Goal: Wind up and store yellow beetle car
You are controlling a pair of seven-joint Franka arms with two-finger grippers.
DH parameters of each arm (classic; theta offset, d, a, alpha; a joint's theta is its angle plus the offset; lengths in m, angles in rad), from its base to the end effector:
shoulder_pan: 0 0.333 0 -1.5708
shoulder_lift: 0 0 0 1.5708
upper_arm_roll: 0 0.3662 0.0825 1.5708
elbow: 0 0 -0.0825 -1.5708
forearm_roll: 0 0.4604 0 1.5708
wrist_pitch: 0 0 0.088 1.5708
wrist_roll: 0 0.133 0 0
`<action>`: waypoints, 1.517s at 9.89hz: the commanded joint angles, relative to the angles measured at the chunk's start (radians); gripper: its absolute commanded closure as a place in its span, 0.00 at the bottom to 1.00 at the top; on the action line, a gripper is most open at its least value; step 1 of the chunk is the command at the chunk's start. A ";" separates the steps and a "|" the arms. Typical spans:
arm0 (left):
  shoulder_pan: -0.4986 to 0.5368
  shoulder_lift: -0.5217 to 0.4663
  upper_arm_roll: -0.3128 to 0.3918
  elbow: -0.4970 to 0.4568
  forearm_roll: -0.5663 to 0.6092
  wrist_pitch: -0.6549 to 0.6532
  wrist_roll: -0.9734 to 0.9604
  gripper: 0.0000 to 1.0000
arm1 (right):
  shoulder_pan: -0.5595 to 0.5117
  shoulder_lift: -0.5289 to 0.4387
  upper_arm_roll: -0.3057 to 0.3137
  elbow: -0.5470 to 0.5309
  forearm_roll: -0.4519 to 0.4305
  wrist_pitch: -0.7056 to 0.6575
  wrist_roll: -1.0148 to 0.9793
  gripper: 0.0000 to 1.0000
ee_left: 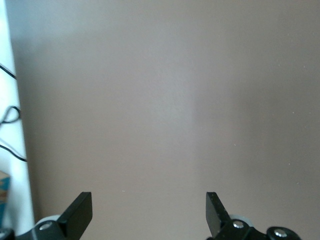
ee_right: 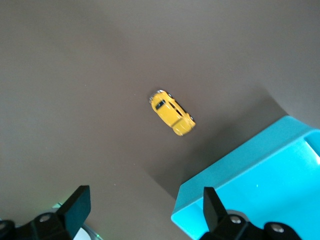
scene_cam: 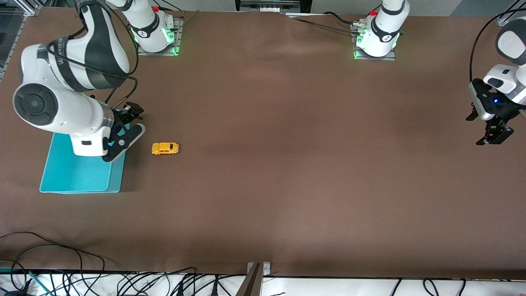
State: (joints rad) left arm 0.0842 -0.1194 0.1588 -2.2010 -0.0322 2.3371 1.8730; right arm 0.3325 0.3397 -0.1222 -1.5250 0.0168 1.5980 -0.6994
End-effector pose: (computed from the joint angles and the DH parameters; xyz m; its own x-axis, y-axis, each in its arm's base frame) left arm 0.5815 0.1445 0.4460 -0.0347 -0.9990 -0.0298 -0.9666 0.0411 -0.2531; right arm 0.6957 0.1605 0.4464 0.5875 0.7800 -0.2156 0.7696 -0.6208 -0.1493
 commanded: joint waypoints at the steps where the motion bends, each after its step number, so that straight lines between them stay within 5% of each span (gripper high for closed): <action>1: -0.020 -0.060 -0.007 0.042 -0.026 -0.086 -0.076 0.00 | 0.005 -0.021 0.003 -0.117 -0.003 0.141 -0.266 0.00; 5: -0.070 -0.057 -0.008 0.277 -0.011 -0.475 -0.569 0.00 | 0.003 -0.027 -0.005 -0.317 -0.005 0.411 -0.594 0.00; 9: -0.080 -0.046 -0.018 0.424 0.001 -0.710 -0.969 0.00 | 0.002 -0.025 -0.008 -0.438 -0.006 0.551 -0.735 0.00; 12: -0.081 -0.026 -0.158 0.544 0.092 -0.861 -1.349 0.00 | -0.004 -0.028 -0.016 -0.570 -0.006 0.747 -0.744 0.00; 15: -0.083 0.012 -0.183 0.619 0.077 -0.932 -1.610 0.00 | -0.012 -0.008 -0.024 -0.659 -0.006 0.891 -0.747 0.00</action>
State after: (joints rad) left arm 0.0046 -0.1582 -0.0298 -1.6515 0.0251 1.4489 0.3591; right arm 0.3263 0.3462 -0.1468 -2.1290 0.0155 2.4248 -1.4270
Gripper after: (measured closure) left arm 0.000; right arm 0.000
